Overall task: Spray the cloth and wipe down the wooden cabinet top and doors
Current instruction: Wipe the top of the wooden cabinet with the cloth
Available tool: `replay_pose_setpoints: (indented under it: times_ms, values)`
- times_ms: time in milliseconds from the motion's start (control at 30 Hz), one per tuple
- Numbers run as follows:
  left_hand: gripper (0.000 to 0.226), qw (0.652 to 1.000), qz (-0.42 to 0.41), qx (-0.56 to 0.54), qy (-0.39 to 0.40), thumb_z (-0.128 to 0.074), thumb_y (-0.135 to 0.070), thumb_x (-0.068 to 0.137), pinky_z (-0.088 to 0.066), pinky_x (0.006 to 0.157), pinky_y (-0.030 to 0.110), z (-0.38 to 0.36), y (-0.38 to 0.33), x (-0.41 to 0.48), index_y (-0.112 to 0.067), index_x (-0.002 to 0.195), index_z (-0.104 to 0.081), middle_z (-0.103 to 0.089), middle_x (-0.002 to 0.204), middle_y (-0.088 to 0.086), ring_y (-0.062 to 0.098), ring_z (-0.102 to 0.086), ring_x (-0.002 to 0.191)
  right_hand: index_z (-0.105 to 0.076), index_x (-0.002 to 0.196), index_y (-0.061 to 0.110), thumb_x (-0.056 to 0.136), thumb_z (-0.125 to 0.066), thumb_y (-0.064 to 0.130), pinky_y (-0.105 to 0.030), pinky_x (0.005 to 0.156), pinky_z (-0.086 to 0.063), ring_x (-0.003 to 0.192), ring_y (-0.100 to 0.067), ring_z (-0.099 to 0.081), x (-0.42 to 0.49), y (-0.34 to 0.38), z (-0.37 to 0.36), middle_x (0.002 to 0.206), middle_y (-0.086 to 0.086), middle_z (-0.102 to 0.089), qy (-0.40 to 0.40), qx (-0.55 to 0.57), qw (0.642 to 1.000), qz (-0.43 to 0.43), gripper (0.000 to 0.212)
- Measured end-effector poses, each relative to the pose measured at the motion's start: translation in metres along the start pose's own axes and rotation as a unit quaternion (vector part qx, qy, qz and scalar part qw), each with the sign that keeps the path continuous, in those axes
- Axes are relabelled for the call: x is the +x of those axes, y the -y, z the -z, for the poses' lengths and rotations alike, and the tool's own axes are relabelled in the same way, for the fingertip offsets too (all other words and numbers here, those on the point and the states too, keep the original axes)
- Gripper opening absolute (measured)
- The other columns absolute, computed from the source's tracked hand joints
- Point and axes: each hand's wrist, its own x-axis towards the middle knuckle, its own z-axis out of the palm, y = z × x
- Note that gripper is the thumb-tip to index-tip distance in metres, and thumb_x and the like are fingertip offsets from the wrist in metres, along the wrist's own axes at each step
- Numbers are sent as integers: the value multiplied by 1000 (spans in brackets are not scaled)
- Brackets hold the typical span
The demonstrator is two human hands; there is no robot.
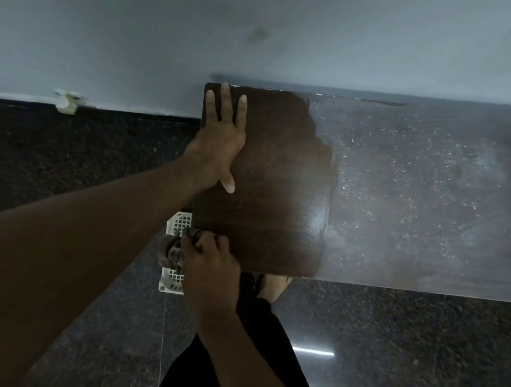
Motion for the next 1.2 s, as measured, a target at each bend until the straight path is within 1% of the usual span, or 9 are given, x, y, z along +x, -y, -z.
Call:
replay_pose_setpoints:
  times_ms: [133,367,433,533,700,800,1000,1067,1200]
  values:
    - [166,1000,-2,-3,2,-96,-42,45,-39,110,57,0,0,-1,0,151,25,31,154,35,56,20,143,-74,105,31,73,-75,29,-26,50,-47,90,-24,-62,-10,-35,14,96,0,-62,-24,-3,999,24,32]
    - [166,1000,1,-1,1,-95,-43,46,-41,109,55,1,0,-2,0,151,26,30,154,35,57,20,143,-71,118,26,77,-82,21,-36,52,-54,87,-29,-58,-8,-129,69,103,-6,-62,-90,-17,988,-121,43]
    - [166,1000,2,-7,3,-96,-42,46,-42,109,56,1,0,-2,0,151,26,32,153,35,56,21,143,-69,121,26,84,-76,26,-39,56,-54,90,-29,-56,9,-132,75,103,-7,-60,-101,-12,979,-178,38]
    - [166,1000,4,3,3,-95,-43,46,-43,108,56,2,-1,-3,0,151,25,31,154,35,57,20,143,-69,123,22,83,-76,20,-39,56,-53,91,-31,-54,28,-116,70,101,-7,-58,-133,3,968,-214,40]
    - [165,1000,-1,9,-9,-95,-43,46,-44,107,57,0,-1,-3,0,152,24,29,154,36,57,17,144,-64,128,20,80,-76,25,-39,59,-55,92,-27,-55,22,-70,45,107,-8,-58,-67,8,992,-111,49]
    - [166,1000,1,9,-4,-95,-44,45,-43,108,56,0,-2,-2,0,151,25,29,154,36,57,17,143,-69,118,21,71,-82,26,-35,53,-55,87,-26,-58,-3,-46,22,99,-6,-59,-34,-6,999,-30,49]
    - [167,1000,0,11,-5,-95,-46,46,-43,108,56,-1,-1,-1,0,151,26,29,154,36,57,17,143,-68,118,26,61,-82,24,-38,60,-57,101,-29,-57,-49,-83,20,110,-2,-57,34,-8,998,43,59]
    - [166,1000,3,5,-4,-95,-44,47,-42,109,55,-1,-1,-1,0,151,26,30,154,35,57,18,143,-69,118,23,62,-83,19,-37,56,-56,94,-27,-56,-44,-105,35,105,-3,-56,15,-14,999,25,58]
    - [166,1000,1,-1,-9,-96,-42,46,-43,109,55,-2,-1,-2,-1,151,26,31,154,35,57,19,143,-68,123,22,78,-77,18,-40,59,-56,90,-28,-56,-4,-124,62,103,-7,-59,-59,14,992,-114,47]
